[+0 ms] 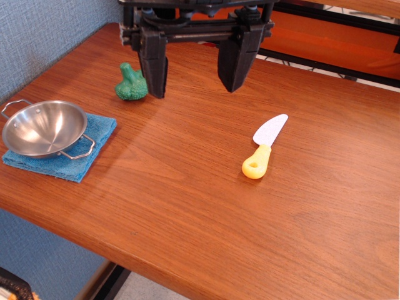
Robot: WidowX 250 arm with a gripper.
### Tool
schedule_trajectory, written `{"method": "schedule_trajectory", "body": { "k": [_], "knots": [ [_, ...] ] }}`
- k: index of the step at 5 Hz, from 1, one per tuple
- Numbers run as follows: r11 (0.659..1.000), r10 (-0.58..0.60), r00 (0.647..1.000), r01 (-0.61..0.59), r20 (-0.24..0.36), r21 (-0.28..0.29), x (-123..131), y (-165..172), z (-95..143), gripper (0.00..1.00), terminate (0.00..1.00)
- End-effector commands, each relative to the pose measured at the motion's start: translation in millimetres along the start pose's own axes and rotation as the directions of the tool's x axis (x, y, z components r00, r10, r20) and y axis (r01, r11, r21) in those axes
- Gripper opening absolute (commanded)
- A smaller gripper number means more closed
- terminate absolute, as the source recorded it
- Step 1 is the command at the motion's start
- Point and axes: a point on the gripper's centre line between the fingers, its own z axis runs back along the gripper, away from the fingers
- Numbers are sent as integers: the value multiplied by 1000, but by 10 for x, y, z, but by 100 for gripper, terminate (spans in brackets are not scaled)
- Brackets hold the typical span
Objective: Move the vegetable to the front edge of the table
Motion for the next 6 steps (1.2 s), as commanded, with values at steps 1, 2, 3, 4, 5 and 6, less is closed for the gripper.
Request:
{"method": "schedule_trajectory", "body": {
  "k": [1, 2, 3, 4, 5, 6],
  "knots": [
    [1000, 0, 1000, 0, 0, 0, 0, 0, 0, 100, 0],
    [997, 70, 997, -69, -15, 22, 416, -80, -196, 100, 0],
    [994, 111, 994, -111, -16, -9, 888, -98, -368, 100, 0],
    [985, 169, 985, -168, 27, -26, 1349, -63, -497, 100, 0],
    [973, 223, 973, -220, 52, -70, 1811, -10, -672, 100, 0],
    [954, 294, 953, -290, 65, -73, 2143, -11, -861, 100, 0]
  ]
}}
